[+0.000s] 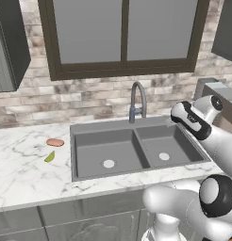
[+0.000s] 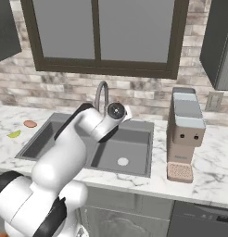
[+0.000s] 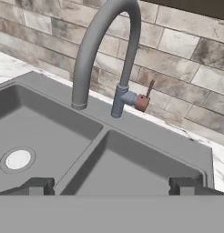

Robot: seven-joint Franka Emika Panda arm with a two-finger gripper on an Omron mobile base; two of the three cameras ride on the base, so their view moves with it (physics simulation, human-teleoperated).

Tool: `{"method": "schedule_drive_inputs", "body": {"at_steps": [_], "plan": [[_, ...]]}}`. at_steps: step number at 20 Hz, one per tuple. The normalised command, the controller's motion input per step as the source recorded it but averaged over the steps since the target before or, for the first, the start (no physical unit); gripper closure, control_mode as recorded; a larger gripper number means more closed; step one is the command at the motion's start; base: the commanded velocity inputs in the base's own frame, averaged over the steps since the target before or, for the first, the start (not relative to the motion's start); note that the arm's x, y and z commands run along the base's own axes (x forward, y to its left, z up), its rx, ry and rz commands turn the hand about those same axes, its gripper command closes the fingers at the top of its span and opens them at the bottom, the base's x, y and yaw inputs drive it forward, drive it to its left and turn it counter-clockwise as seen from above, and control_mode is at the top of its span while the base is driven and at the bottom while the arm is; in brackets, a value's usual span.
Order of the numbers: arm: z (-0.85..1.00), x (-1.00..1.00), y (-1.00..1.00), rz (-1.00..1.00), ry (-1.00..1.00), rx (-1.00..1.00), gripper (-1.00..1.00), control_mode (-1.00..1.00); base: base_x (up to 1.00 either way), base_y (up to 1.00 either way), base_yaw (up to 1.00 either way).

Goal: Turn on the sink faucet. Then move the lemon wedge from the counter to the sink. Turn off the sink. Move the vegetable from the sink to the pot next to the stove. Finally move the pot to the rear left burner.

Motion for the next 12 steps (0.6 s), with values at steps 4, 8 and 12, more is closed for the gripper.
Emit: {"method": "schedule_drive_inputs", "body": {"at_steps": [4,8,12], "plan": [[0.00,0.18,0.00,0.04,-0.11,0.00,-1.00,-1.00,0.00,0.00,0.00],[0.00,0.15,0.00,0.05,-0.13,0.00,-1.00,-1.00,0.00,0.00,0.00],[0.00,0.24,0.00,0.05,-0.12,0.00,-1.00,-1.00,0.00,0.00,0.00]]}}
